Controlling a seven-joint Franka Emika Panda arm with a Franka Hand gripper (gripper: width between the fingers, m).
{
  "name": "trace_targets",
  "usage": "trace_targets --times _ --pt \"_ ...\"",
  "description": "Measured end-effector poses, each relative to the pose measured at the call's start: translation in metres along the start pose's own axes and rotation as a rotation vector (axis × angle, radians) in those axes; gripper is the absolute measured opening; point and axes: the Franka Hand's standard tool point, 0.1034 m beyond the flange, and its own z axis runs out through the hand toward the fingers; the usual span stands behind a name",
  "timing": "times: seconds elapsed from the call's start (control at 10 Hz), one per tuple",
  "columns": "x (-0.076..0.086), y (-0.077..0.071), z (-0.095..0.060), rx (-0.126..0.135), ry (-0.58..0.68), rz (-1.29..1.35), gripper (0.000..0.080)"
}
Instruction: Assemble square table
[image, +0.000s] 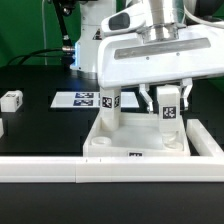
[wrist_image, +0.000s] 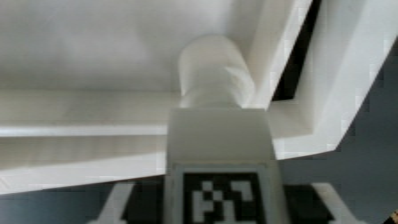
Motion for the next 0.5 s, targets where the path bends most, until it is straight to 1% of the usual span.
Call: trace_targets --times 0.1,0.3,0.4,0.5 --pt "0.003 -0.002 0.003 0.002 0.007 -0.001 0.0287" --pt "-0.006 -0.001 0.013 -0.003 0.002 -0.002 0.0287" --pt "-0.008 -0.002 0.015 -0.004 0.001 -0.003 0.0287" --pt "-0.006 -0.002 0.016 -0.007 0.017 -0.005 0.0287"
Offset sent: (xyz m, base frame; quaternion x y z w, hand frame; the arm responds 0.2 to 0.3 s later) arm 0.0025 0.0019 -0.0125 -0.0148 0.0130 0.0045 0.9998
